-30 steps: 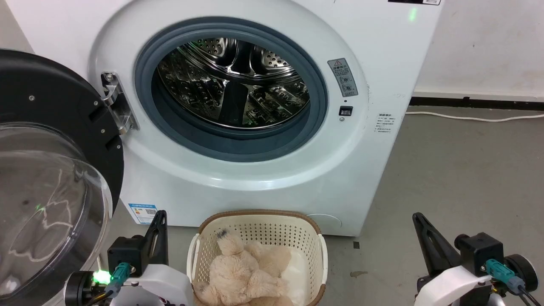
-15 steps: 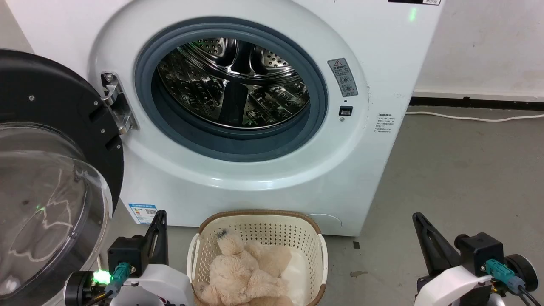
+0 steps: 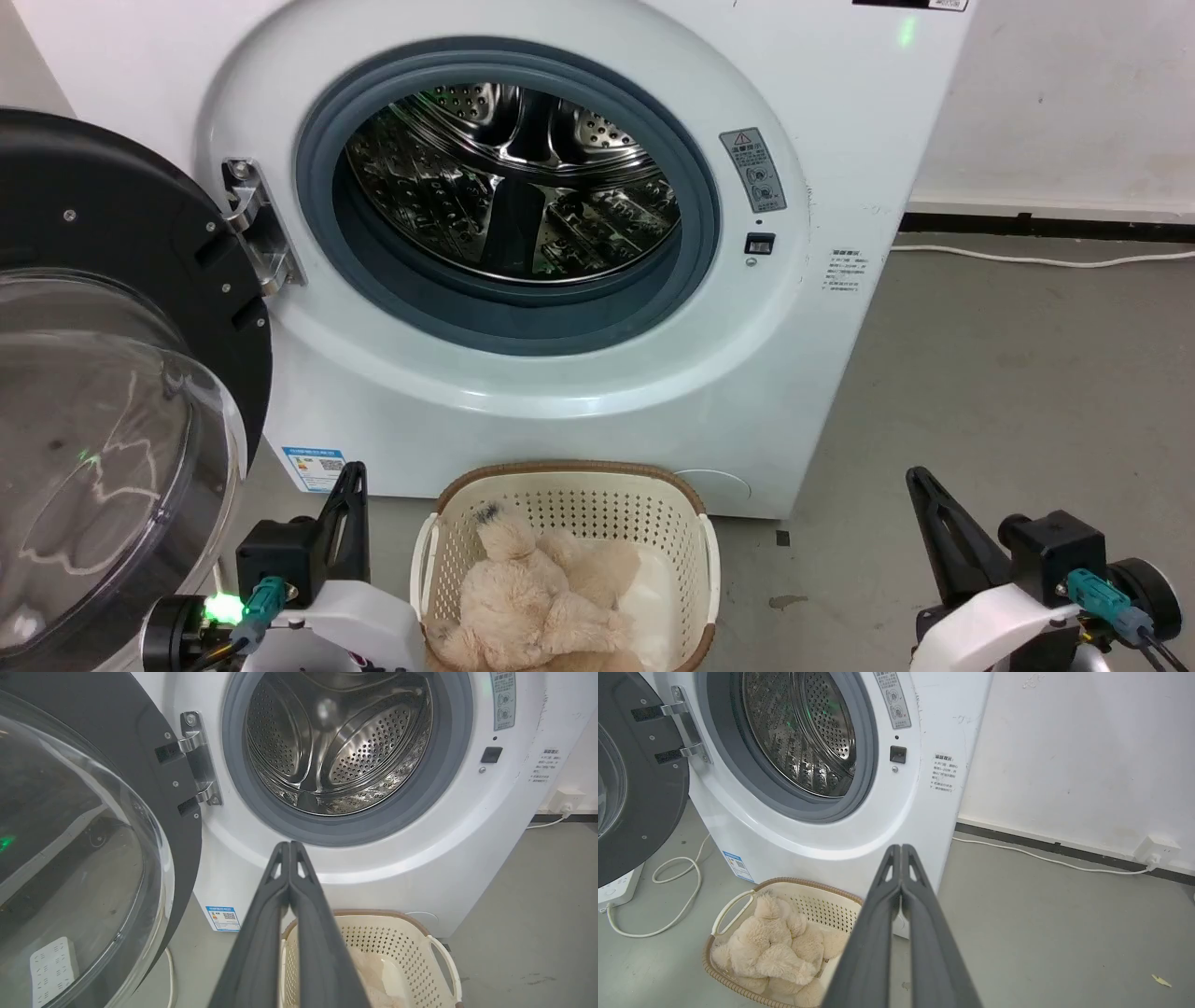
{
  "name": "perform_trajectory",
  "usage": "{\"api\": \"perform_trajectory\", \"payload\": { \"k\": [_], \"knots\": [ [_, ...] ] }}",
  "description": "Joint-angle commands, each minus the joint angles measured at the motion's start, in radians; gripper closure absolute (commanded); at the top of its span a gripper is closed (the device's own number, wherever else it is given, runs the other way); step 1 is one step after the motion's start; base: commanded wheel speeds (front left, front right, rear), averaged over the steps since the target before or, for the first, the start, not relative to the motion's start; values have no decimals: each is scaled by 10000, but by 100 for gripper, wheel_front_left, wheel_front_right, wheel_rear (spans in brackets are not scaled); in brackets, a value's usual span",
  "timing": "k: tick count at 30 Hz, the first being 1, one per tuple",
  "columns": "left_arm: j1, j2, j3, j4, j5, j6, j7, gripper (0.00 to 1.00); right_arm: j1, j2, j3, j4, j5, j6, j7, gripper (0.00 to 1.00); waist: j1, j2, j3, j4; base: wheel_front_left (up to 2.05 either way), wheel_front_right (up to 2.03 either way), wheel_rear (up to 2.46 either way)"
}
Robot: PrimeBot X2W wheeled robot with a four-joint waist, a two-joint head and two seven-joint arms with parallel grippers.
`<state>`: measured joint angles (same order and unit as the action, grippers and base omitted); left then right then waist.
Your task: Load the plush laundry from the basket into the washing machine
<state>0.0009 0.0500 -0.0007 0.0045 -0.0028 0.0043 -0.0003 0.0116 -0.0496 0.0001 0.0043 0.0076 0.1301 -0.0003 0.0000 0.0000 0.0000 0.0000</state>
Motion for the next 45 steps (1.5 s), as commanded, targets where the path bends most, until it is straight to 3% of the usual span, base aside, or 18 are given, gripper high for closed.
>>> {"api": "perform_trajectory", "payload": {
  "k": [1, 18, 19, 45],
  "knots": [
    [-9, 3, 7, -45, 28, -43, 3, 100, -116, -6, -1, -43, -76, 6, 3, 100, 0, 0, 0, 0, 0, 0, 0],
    [-9, 3, 7, -45, 28, -43, 3, 100, -116, -6, -1, -43, -76, 6, 3, 100, 0, 0, 0, 0, 0, 0, 0],
    [1, 0, -1, 0, -2, 0, -1, 0, 2, 0, -2, 2, 2, 0, -1, 0, 0, 0, 0, 0, 0, 0, 0],
    [14, 0, -565, 194, -758, 126, -456, 0, 316, -1, -9, -29, 621, 1, -456, 0, 0, 0, 108, -71, 0, 0, 0]
  ]
}}
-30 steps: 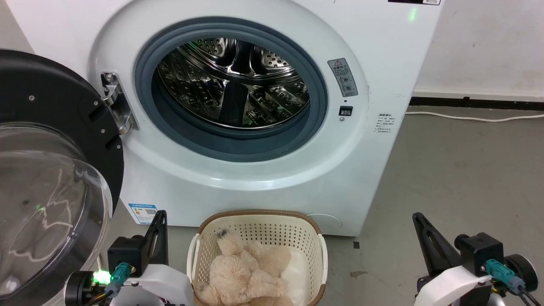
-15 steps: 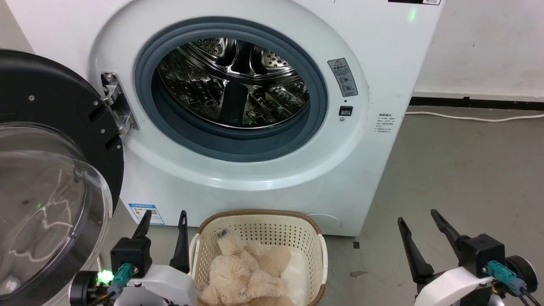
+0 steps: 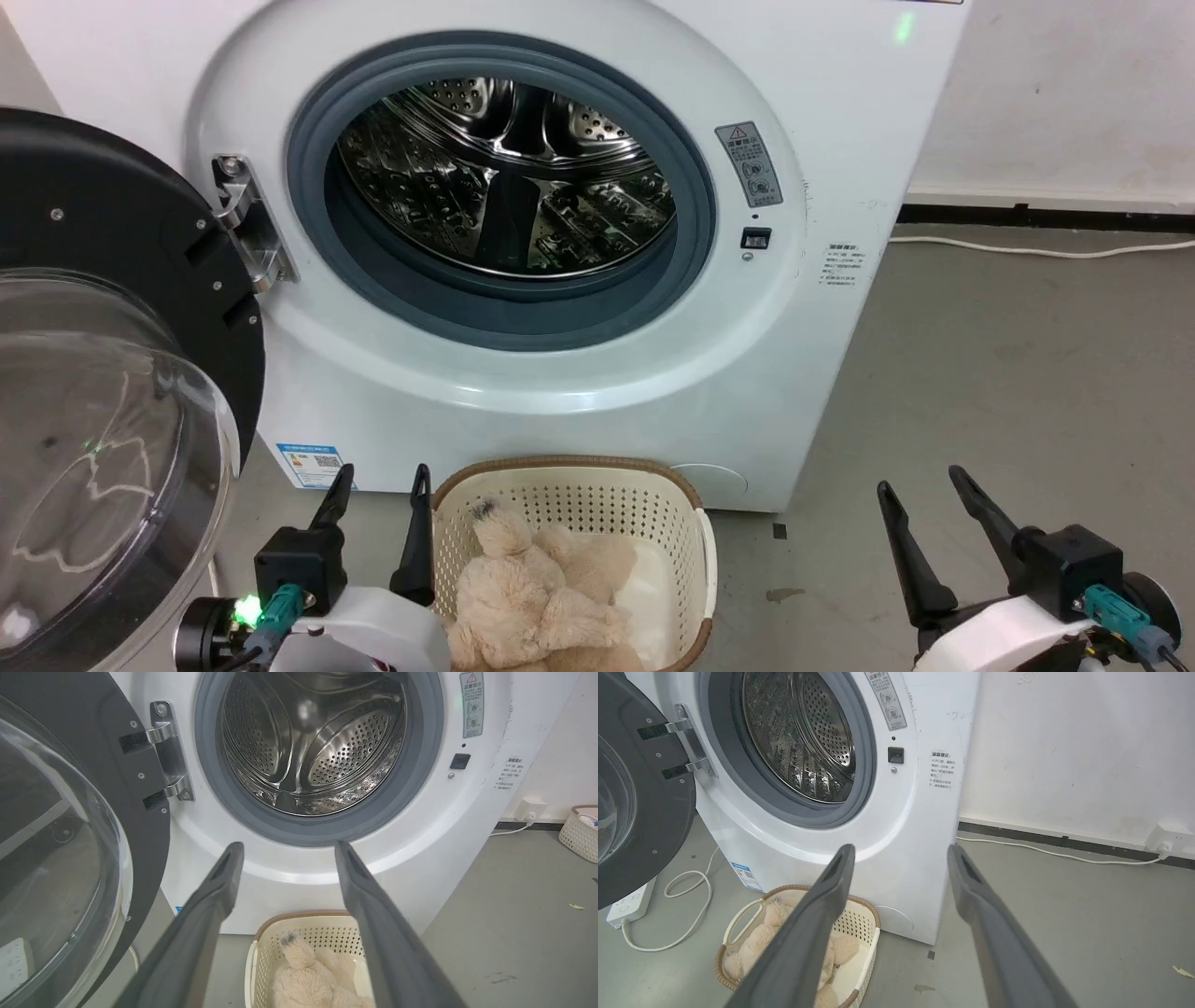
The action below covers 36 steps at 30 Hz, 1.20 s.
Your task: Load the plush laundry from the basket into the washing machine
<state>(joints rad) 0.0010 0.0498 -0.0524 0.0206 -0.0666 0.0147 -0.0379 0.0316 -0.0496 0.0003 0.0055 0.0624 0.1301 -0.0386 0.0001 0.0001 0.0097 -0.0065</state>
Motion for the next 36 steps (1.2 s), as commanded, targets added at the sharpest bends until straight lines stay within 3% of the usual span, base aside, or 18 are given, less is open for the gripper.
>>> {"api": "perform_trajectory", "payload": {
  "k": [1, 19, 28, 36],
  "knots": [
    [-7, 2, -72, 51, -160, 25, -101, 0, 121, -1, -11, -52, 98, 1, -93, 0, 0, -1, 34, -17, 0, 0, 0],
    [-809, 3, -637, 929, -992, 39, -477, 0, 29, -2, -143, -387, 604, 2, -469, 0, 0, -1, 880, -370, 0, 0, 0],
    [-1722, 3, -1054, 2412, -1664, 124, -544, 0, -103, -3, -217, -520, 956, 2, -657, 0, 0, -1, 1537, -631, 0, 0, 0],
    [-2789, 3, -1376, 3940, -2269, 439, 149, 0, -213, -3, -312, -631, 1286, 3, -824, 0, 0, -1, 2229, -844, 0, 0, 0]
  ]
}}
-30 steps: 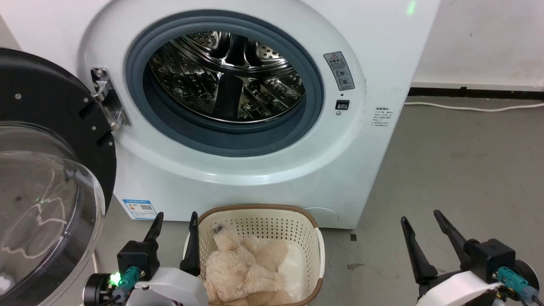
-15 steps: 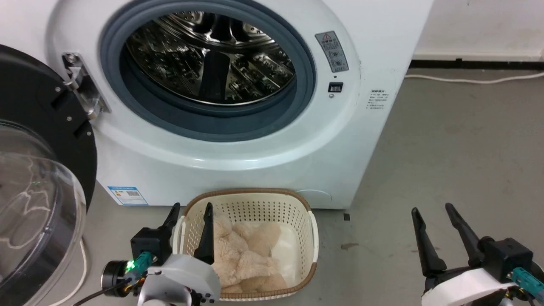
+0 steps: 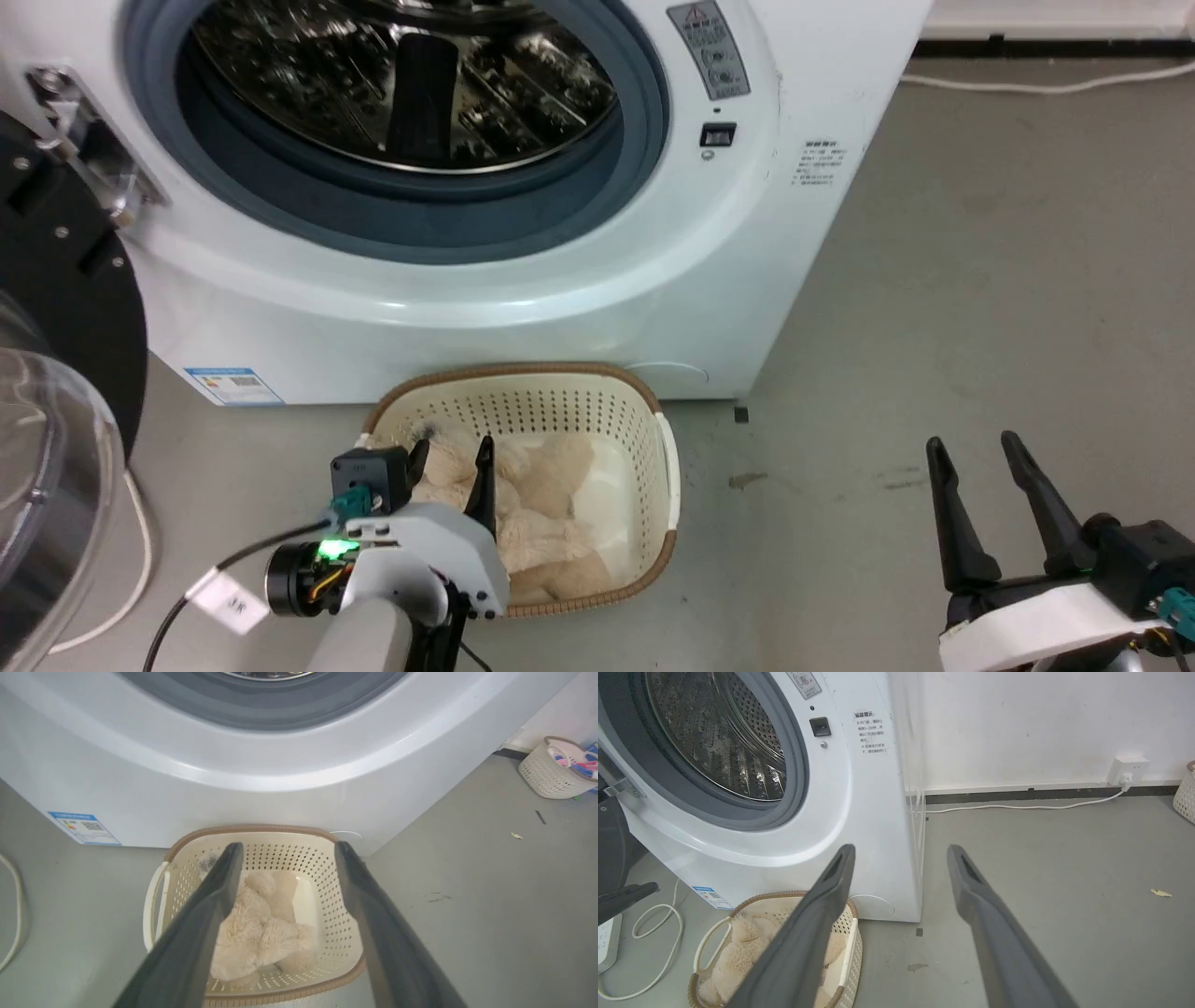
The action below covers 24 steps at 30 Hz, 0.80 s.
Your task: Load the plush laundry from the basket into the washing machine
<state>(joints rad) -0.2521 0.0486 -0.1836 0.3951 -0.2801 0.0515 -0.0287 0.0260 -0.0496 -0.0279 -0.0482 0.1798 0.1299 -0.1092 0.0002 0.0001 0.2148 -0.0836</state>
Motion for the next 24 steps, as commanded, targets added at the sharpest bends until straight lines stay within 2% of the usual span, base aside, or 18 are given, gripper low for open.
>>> {"api": "perform_trajectory", "payload": {
  "k": [1, 18, 24],
  "knots": [
    [-402, 15, -94, 391, -209, 148, 191, 0, -177, -3, -40, -111, 161, 5, -140, 0, -2, -1, 274, -95, 0, 0, 0],
    [-3035, 302, -396, 3175, -1361, 1560, 2340, 0, -547, -4, -147, -520, 937, 6, -495, 0, -2, -1, 2219, -405, 0, 0, 0],
    [-3763, 568, -684, 3894, -1534, 2058, 2595, 0, -689, -4, -193, -711, 1224, 6, -620, 0, -2, -1, 2890, -451, 0, 0, 0]
  ]
}}
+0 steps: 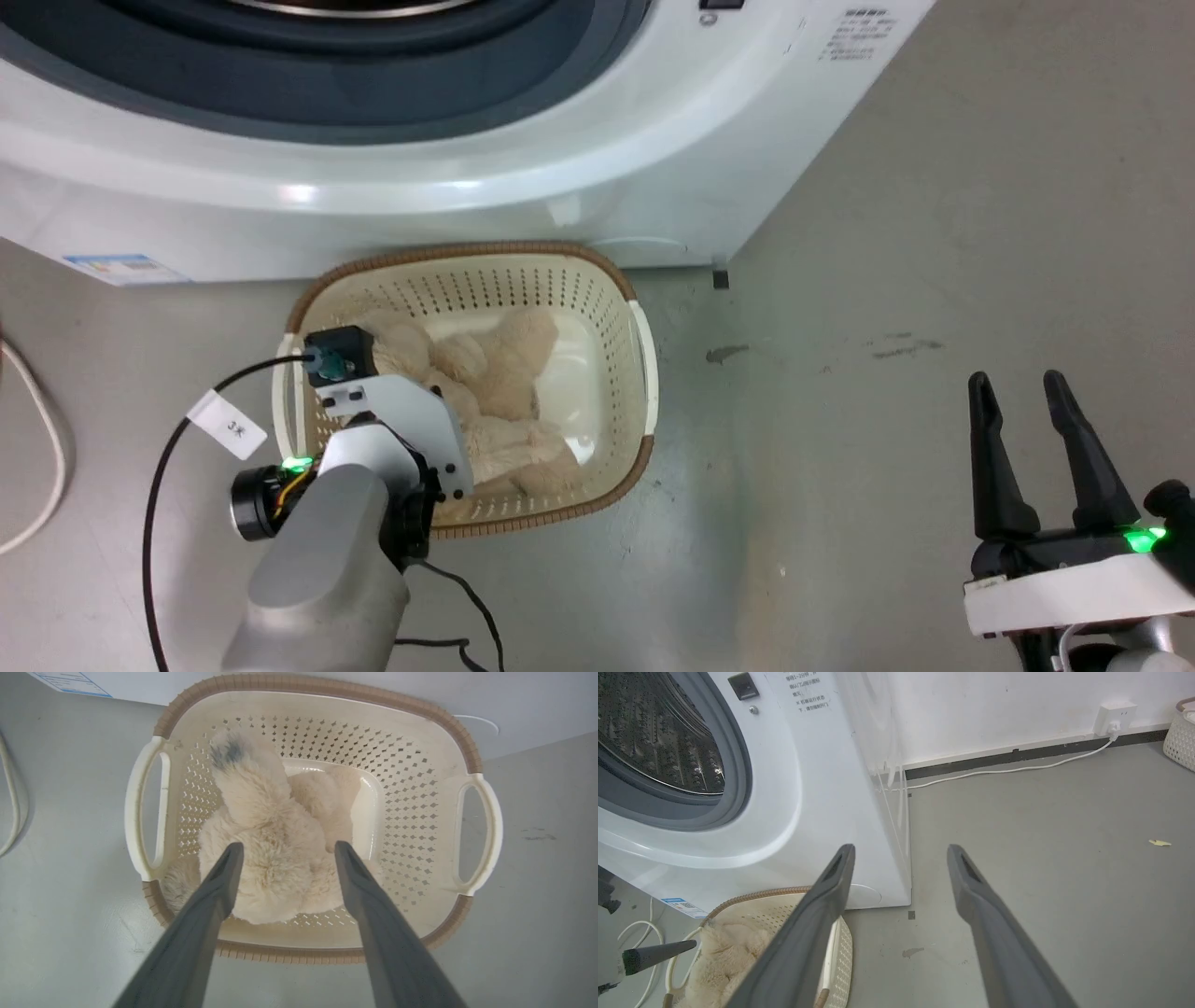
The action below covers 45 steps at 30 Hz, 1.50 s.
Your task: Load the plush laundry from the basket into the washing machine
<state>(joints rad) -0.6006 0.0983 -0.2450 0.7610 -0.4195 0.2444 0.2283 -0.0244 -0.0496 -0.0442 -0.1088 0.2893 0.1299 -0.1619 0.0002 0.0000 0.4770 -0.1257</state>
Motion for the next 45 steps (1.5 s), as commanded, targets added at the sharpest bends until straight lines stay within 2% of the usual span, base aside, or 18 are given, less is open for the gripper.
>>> {"api": "perform_trajectory", "payload": {
  "k": [1, 7, 17, 30, 31, 32, 37, 45],
  "knots": [
    [-370, 95, -84, 318, -199, 203, 13, 0, -196, -4, -27, -144, 170, 6, -113, 0, -2, 0, 374, -31, 0, 0, 0],
    [-869, 288, -59, 762, -673, 521, -190, 0, -275, -4, -28, -367, 429, 6, -239, 0, -2, 0, 1059, -84, 0, 0, 0],
    [-1936, 438, -177, 1305, -1292, 806, -326, 0, -331, -5, -48, -582, 758, 7, -427, 0, -2, 0, 2093, -139, 0, 0, 0],
    [-3519, 658, -677, 2366, -2022, 1176, 322, 0, -517, -6, -126, -734, 1295, 7, -698, 0, -2, 0, 3290, -304, 0, 0, 0],
    [-3622, 650, -739, 2446, -2069, 1179, 380, 27, -537, -6, -133, -735, 1330, 7, -719, 0, -2, 0, 3360, -305, 0, 0, 0],
    [-3712, 620, -792, 2530, -2142, 1146, 471, 100, -561, -6, -136, -728, 1362, 7, -740, 0, -2, 0, 3418, -304, 0, 0, 0],
    [-4012, 434, -1188, 2895, -2386, 832, 684, 100, -728, -6, -135, -670, 1519, 8, -845, 0, -2, 0, 3480, -201, 0, 0, 0],
    [-3839, 394, -1740, 3275, -2771, -143, 130, 100, -850, -6, -11, -275, 1814, 8, -998, 0, -2, 0, 2606, 93, 0, 0, 0]
  ]
}}
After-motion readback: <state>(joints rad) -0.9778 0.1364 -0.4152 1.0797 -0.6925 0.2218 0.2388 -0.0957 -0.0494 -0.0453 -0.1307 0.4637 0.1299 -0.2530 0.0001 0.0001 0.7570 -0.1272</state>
